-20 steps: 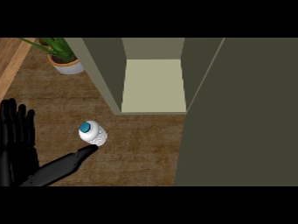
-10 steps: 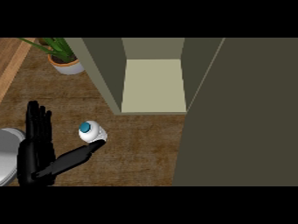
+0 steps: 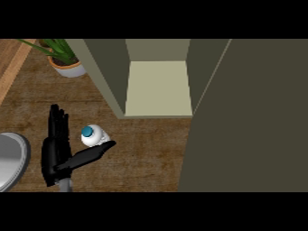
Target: Pick up the bottled water, place it into the cabinet and close the cabinet
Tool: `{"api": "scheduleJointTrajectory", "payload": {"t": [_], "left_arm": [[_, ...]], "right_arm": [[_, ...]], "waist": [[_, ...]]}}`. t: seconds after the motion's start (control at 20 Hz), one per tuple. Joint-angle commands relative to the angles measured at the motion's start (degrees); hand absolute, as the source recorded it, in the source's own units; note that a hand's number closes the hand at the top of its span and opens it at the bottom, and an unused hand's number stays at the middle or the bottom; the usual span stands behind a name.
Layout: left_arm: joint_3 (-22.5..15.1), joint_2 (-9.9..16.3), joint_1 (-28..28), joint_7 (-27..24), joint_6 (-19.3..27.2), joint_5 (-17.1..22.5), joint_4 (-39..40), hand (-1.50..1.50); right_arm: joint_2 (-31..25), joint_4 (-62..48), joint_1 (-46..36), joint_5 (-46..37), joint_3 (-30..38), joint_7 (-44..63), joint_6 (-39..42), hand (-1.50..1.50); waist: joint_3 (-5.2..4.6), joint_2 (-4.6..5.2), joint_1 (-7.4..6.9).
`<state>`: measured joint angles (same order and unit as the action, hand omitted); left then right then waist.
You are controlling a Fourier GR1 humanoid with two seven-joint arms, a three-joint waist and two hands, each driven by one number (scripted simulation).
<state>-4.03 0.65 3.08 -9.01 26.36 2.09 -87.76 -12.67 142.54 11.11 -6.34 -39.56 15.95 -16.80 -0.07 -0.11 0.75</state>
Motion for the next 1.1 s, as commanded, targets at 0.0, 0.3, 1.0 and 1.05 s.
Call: {"api": "scheduleJointTrajectory", "payload": {"t": [0.0, 0.3, 1.0, 1.05], "left_arm": [[-2.0, -0.6, -0.2, -3.9, 0.6, 2.5, 3.8, -1.5], [-0.4, -0.4, 0.5, -10.1, -0.8, 6.0, 9.9, -1.5], [-1.5, -0.6, -7.8, -26.7, 1.4, 16.0, 32.3, -1.5], [1.9, -0.6, -11.3, -28.1, -0.3, 16.3, 36.5, -1.5]], "right_arm": [[-0.5, 4.7, -0.4, -5.2, -0.2, 2.1, -0.3, -1.5], [-3.5, 7.9, 2.9, -6.5, -2.0, 1.3, -1.5, -1.5], [-3.9, 4.6, -2.1, -4.5, -0.5, 3.5, -2.4, -1.5], [-3.6, 5.8, -1.5, -6.0, -2.0, 2.6, -3.6, -1.5]], "waist": [[0.04, 0.02, -0.41], [0.04, -0.08, -0.16], [0.03, 0.08, -0.38], [0.0, 0.09, -0.08]]}}
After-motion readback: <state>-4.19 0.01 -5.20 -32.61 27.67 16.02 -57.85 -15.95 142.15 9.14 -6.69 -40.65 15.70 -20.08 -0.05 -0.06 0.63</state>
